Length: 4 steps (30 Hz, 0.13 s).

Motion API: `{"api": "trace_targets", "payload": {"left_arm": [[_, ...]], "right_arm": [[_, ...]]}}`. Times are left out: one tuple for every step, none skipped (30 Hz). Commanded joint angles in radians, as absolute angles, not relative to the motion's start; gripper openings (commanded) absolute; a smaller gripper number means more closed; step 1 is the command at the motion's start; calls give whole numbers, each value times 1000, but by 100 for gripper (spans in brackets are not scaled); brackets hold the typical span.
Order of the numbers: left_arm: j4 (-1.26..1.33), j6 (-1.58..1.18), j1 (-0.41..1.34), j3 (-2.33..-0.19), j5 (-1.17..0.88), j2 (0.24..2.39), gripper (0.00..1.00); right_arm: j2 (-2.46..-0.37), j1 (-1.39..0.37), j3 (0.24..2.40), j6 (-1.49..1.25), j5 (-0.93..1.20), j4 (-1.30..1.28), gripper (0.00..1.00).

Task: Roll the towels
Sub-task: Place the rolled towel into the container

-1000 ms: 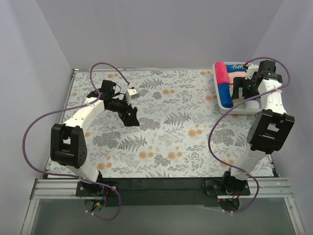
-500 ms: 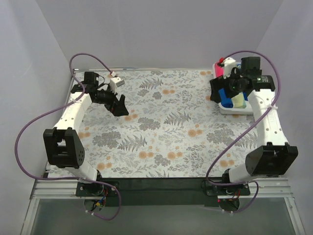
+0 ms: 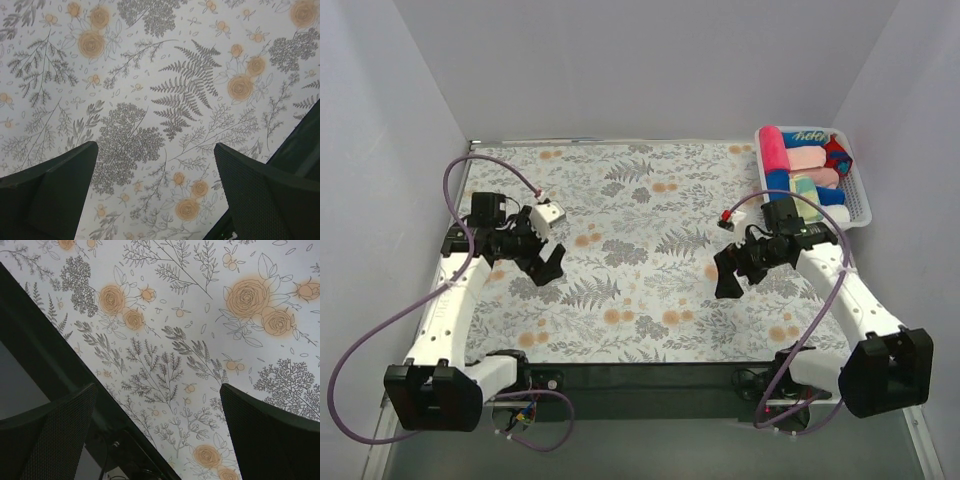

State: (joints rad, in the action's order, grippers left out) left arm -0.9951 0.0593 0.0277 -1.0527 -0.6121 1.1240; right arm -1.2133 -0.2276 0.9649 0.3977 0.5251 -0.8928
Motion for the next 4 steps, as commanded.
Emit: {"api": "trace_targets", "payload": {"left_arm": [[-1011, 107, 28, -1028, -500, 1097, 98], [-1023, 121, 28, -1026, -503, 1094, 98], [-1025, 127, 28, -1026, -508, 1089, 98], [-1022, 126, 28, -1023, -509, 1086, 98]], "right_arm": [[-1137, -252, 937, 368, 549, -796, 98], [-1125, -250, 931, 370, 539, -793, 98], [-1121, -250, 934, 370, 529, -795, 98], [-1118, -252, 939, 370, 519, -796, 98]]}}
